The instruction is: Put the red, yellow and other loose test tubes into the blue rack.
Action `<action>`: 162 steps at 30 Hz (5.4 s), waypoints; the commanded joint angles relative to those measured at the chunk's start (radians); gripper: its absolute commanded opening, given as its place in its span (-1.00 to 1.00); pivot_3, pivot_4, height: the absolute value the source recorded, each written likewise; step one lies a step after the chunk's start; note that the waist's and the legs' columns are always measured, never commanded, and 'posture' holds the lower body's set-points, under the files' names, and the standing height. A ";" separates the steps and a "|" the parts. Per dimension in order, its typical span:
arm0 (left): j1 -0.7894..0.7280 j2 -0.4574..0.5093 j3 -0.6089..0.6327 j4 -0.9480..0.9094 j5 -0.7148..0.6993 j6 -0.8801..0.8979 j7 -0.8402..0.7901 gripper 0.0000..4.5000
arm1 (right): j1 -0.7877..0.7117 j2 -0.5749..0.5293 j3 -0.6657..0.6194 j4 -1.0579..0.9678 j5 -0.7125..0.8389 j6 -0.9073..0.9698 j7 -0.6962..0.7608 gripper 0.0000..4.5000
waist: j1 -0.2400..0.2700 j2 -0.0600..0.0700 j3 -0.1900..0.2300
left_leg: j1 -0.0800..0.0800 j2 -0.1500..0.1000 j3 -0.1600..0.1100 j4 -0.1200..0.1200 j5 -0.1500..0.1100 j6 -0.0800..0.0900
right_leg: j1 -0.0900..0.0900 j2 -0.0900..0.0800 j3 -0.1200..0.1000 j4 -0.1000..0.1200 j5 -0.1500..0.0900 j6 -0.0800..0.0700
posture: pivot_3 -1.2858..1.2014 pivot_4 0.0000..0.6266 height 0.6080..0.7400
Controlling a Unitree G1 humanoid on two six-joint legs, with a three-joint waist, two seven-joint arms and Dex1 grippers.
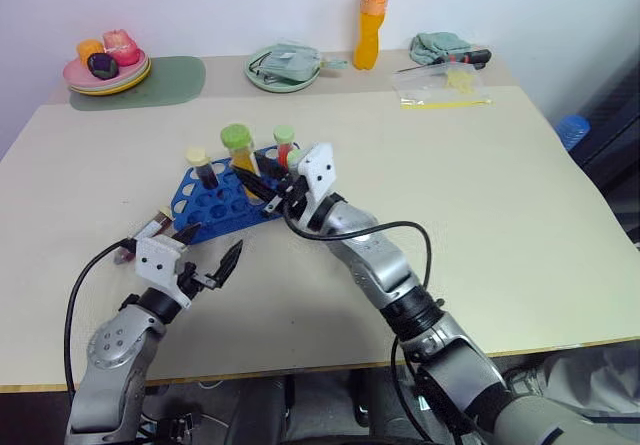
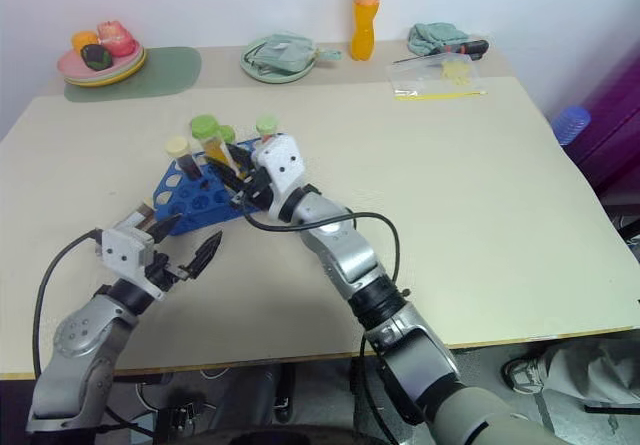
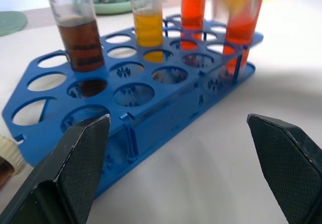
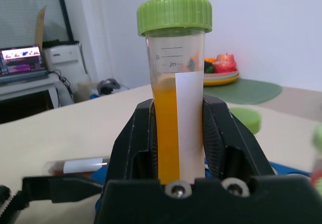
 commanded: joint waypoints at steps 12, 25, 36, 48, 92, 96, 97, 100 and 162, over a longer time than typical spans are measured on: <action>0.082 0.011 0.016 -0.178 -0.064 0.076 0.008 1.00 | -0.089 0.124 -0.099 0.282 -0.124 -0.193 0.005 -0.66 | -0.003 0.001 0.000 | 0.000 0.000 0.000 -0.001 0.000 0.000 | -0.001 -0.001 0.000 0.001 0.000 -0.001 | 0.03 -0.52 1.00; 0.062 0.016 0.003 -0.200 -0.061 0.114 0.011 1.00 | -0.116 0.151 -0.119 0.374 -0.140 -0.259 0.045 -0.66 | -0.004 0.001 0.000 | 0.000 0.000 0.000 -0.001 0.000 -0.001 | -0.001 0.000 0.000 0.001 0.000 -0.001 | 0.03 -0.52 1.00; 0.065 0.016 0.004 -0.205 -0.063 0.122 0.004 1.00 | -0.161 0.172 -0.128 0.445 -0.149 -0.265 0.046 -0.66 | -0.004 0.001 0.000 | 0.001 0.000 0.000 -0.001 0.000 -0.001 | 0.000 0.000 0.000 0.001 0.000 -0.001 | 0.03 -0.52 1.00; 0.077 0.012 0.006 -0.187 -0.058 0.103 -0.008 1.00 | -0.169 0.187 -0.112 0.467 -0.146 -0.268 0.078 -0.66 | -0.005 0.001 0.000 | 0.001 0.000 0.000 -0.001 0.000 -0.001 | 0.000 -0.001 0.000 0.001 0.000 -0.001 | 0.03 -0.52 1.00; 0.084 0.013 -0.009 -0.174 -0.059 0.082 -0.005 1.00 | -0.194 0.237 -0.107 0.533 -0.143 -0.244 -0.035 -0.66 | 0.004 0.003 -0.002 | 0.003 -0.002 -0.001 -0.001 0.001 -0.002 | 0.002 -0.004 -0.001 0.001 0.000 -0.001 | 0.03 -0.52 1.00; 0.088 0.013 -0.007 -0.168 -0.059 0.077 -0.009 1.00 | -0.193 0.239 -0.105 0.532 -0.136 -0.234 -0.036 -0.66 | 0.003 0.003 -0.002 | 0.003 -0.002 -0.001 -0.001 0.001 -0.002 | 0.002 -0.003 -0.001 0.002 0.000 -0.002 | 0.03 -0.52 1.00; 0.089 0.013 -0.007 -0.167 -0.059 0.075 -0.010 1.00 | -0.193 0.241 -0.107 0.530 -0.132 -0.234 -0.038 -0.66 | 0.003 0.003 -0.002 | 0.003 -0.002 -0.001 -0.001 0.001 -0.002 | 0.002 -0.003 -0.001 0.002 0.000 -0.002 | 0.03 -0.52 1.00; 0.090 0.011 -0.009 -0.164 -0.056 0.072 -0.012 1.00 | -0.202 0.246 -0.108 0.536 -0.133 -0.230 -0.057 -0.66 | 0.003 0.003 -0.002 | 0.003 -0.002 -0.001 -0.001 0.001 -0.002 | 0.002 -0.003 -0.001 0.002 0.000 -0.001 | 0.03 -0.52 1.00; -0.650 1.032 -0.261 0.295 -0.159 1.014 -0.342 1.00 | 0.054 -0.511 -0.115 -0.575 -0.010 0.394 0.521 0.99 | -0.001 -0.001 0.001 | 0.001 -0.003 0.001 -0.009 0.002 -0.003 | -0.003 0.003 -0.001 -0.002 -0.001 0.000 | 0.03 -0.52 1.00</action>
